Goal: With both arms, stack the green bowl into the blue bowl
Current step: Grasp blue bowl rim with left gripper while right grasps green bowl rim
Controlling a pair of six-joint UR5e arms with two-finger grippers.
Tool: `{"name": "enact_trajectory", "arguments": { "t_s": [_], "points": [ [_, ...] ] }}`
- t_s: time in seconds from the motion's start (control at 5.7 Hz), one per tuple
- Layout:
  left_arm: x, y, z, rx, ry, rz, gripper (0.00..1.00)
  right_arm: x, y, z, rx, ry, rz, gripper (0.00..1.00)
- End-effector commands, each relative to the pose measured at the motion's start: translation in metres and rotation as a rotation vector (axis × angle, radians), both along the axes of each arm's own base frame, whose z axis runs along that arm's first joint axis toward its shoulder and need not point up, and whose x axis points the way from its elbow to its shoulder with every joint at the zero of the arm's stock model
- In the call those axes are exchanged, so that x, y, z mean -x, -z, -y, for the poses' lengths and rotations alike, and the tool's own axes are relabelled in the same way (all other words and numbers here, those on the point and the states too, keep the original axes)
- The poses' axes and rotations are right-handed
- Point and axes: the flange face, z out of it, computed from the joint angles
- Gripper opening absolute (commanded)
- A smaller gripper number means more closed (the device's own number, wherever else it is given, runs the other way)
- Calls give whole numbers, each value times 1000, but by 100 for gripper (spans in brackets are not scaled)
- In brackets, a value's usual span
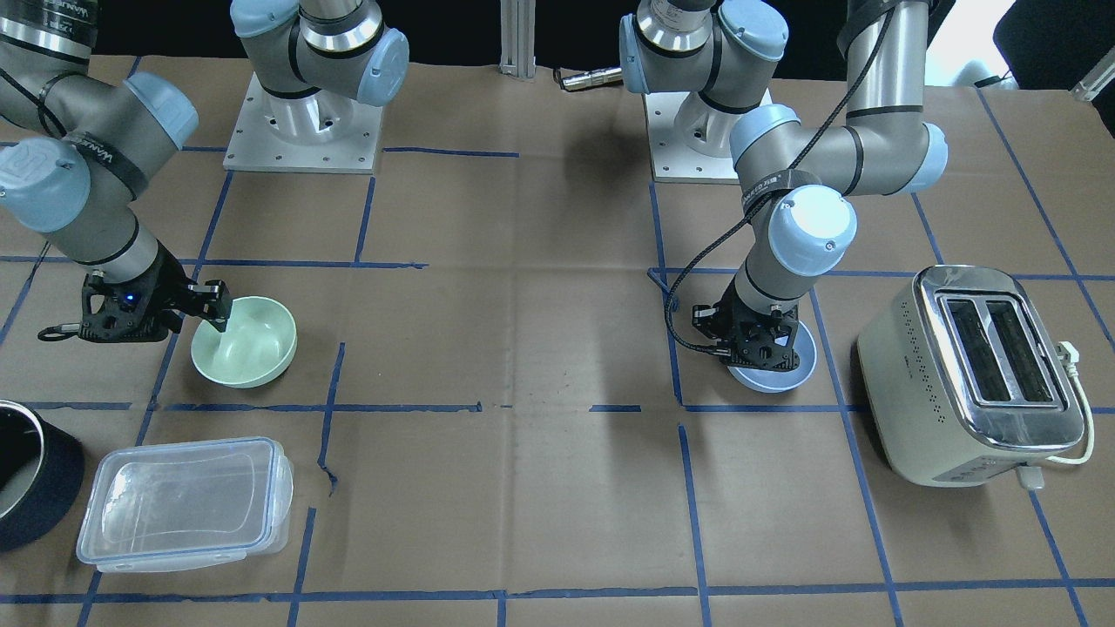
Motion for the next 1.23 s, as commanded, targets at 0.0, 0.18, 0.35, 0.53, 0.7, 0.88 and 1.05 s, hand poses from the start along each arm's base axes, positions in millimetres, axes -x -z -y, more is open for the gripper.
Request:
{"name": "enact_trajectory", "arguments": {
  "t_s": [0.0, 0.18, 0.35, 0.53, 0.7, 0.88, 1.05],
  "points": [
    [111, -45, 16, 83, 114, 0, 1, -1, -3, 2, 12, 1, 10, 7],
    [181, -47, 20, 107, 144, -11, 3, -2, -21, 8, 44, 31, 1, 7],
    [251, -44, 17, 132, 197, -21, 3, -13, -53, 24, 68, 8, -1, 7],
    [302, -34, 17, 142, 234, -25, 5, -10, -108, 39, 47, 2, 7, 7],
    [325, -13, 11, 119, 247, -18, 5, -7, -164, 52, 2, 0, 32, 6],
    [332, -15, 5, 122, 260, -18, 8, -9, -208, 59, -17, 6, 92, 6],
    [332, 10, 4, 89, 256, -10, 15, -10, -222, 59, -28, 7, 105, 6]
  ]
}}
